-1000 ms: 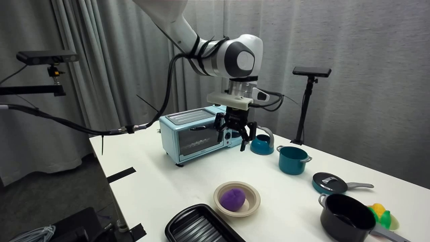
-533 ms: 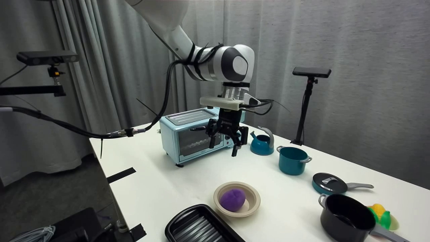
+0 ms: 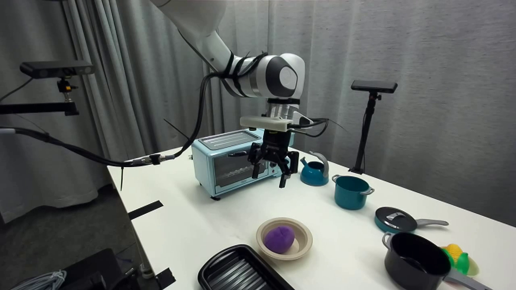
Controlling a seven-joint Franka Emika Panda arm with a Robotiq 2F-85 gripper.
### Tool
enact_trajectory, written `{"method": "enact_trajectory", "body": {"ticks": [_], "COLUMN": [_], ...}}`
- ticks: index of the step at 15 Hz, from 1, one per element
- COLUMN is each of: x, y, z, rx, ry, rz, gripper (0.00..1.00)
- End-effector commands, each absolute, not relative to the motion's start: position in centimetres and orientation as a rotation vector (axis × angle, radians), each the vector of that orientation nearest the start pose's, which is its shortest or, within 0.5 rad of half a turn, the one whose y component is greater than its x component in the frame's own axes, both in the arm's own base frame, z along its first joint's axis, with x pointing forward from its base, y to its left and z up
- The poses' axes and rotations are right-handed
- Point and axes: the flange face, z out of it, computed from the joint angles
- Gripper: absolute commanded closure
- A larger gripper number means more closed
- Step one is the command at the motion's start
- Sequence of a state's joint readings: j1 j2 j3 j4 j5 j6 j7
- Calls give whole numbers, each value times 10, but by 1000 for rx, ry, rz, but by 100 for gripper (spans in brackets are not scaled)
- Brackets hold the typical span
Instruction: Pick up the purple object from the bowl and put it on the table
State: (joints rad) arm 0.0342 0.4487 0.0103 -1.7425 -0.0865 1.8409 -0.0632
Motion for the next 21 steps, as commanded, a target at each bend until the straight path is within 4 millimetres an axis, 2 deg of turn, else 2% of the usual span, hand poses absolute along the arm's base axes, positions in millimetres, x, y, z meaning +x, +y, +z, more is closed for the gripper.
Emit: {"method": "enact_trajectory", "body": {"ticks": [1, 4, 9, 12, 15, 21], "x": [622, 619, 605, 601, 601, 604], "y": [10, -13, -62, -77, -74, -47], "z": [295, 281, 237, 209, 185, 150], "rx": [-3208, -3237, -3217, -3189, -3157, -3115], "ry": [-212, -187, -133, -116, -132, -164], "rz": [494, 462, 470, 498, 531, 567], "gripper": [0, 0, 0, 0, 0, 0]}}
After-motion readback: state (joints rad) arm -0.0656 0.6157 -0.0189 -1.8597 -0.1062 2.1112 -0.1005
